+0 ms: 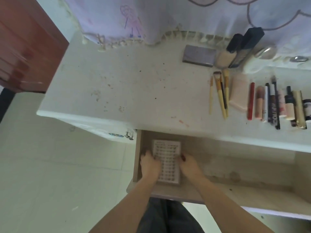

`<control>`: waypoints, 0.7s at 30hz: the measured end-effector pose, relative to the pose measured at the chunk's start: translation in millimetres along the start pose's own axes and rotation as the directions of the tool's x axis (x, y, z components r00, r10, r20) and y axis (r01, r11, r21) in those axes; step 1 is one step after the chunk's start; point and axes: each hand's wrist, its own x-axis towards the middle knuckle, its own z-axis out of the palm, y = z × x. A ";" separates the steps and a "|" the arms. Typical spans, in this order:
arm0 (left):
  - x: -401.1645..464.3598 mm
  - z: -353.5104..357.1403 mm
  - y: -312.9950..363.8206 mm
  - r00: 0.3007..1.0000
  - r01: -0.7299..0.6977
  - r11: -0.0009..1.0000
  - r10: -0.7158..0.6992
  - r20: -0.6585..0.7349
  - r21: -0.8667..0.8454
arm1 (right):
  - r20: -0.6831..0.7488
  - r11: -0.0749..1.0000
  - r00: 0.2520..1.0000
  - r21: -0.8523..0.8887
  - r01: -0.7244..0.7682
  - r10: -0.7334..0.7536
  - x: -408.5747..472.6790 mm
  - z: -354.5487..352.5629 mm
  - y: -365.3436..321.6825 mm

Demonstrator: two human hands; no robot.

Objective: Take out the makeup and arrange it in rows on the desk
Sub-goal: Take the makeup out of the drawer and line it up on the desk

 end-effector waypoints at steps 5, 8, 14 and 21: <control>-52.3 -55.6 21.7 0.956 -0.071 0.996 0.081 0.283 -0.047 | 0.151 0.974 0.988 -0.224 0.023 0.012 -41.4 -47.8 -24.0; -98.6 -103.8 40.4 0.908 -0.135 0.972 0.198 0.370 -0.190 | 0.283 0.976 0.958 -0.196 0.097 -0.038 -82.7 -86.8 -58.1; -77.8 -134.6 148.3 0.869 -0.425 0.872 0.468 0.159 -0.241 | -0.050 0.960 0.960 -0.054 0.274 -0.276 -72.8 -154.9 -133.0; 22.4 -93.9 216.5 0.878 -0.466 0.884 0.465 0.114 -0.014 | -0.258 0.927 0.926 -0.327 0.183 -0.274 22.5 -160.0 -161.2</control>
